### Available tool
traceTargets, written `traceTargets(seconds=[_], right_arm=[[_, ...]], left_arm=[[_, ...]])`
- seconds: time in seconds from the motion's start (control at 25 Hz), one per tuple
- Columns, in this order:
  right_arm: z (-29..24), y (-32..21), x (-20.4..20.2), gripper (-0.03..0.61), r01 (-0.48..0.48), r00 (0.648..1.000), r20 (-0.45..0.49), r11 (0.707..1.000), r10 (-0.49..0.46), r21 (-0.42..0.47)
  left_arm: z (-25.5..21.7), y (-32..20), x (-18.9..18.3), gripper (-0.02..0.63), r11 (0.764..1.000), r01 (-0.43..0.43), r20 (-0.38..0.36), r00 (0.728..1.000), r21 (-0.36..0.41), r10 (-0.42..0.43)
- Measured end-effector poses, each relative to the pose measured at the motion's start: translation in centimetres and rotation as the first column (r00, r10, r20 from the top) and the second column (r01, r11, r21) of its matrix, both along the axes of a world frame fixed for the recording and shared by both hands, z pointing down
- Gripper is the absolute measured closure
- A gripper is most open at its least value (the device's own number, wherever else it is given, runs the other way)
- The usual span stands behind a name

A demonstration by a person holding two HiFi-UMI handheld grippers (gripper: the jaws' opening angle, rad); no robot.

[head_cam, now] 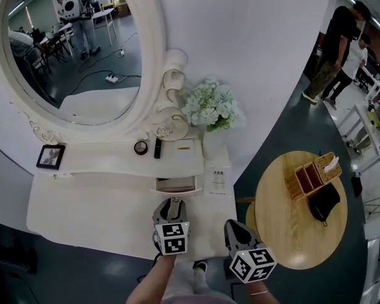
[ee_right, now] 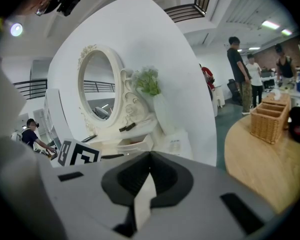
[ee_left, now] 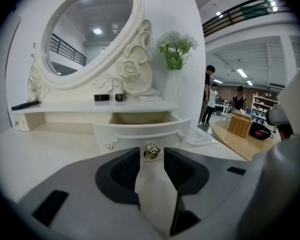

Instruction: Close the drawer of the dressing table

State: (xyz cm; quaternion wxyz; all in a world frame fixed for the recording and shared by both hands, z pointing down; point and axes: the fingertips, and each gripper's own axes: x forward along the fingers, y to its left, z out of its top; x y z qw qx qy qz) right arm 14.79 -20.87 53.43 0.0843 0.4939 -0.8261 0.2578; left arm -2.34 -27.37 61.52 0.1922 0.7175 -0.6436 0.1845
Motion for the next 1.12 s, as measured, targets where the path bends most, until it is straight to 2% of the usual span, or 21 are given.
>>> traceTargets(seconds=[0.32, 1.12], right_arm=[[-0.2, -0.8, -0.1, 0.577, -0.014, 1.000, 0.002, 1.000, 0.014, 0.001], [-0.4, -2.0, -0.2, 0.577, -0.038, 0.999, 0.012, 0.999, 0.038, 0.004]], left_arm=[[0.0, -0.7, -0.2, 0.500, 1.000, 0.000, 0.010, 1.000, -0.006, 0.000], [0.2, -2.9, -0.5, 0.502, 1.000, -0.002, 0.018, 1.000, -0.016, 0.002]])
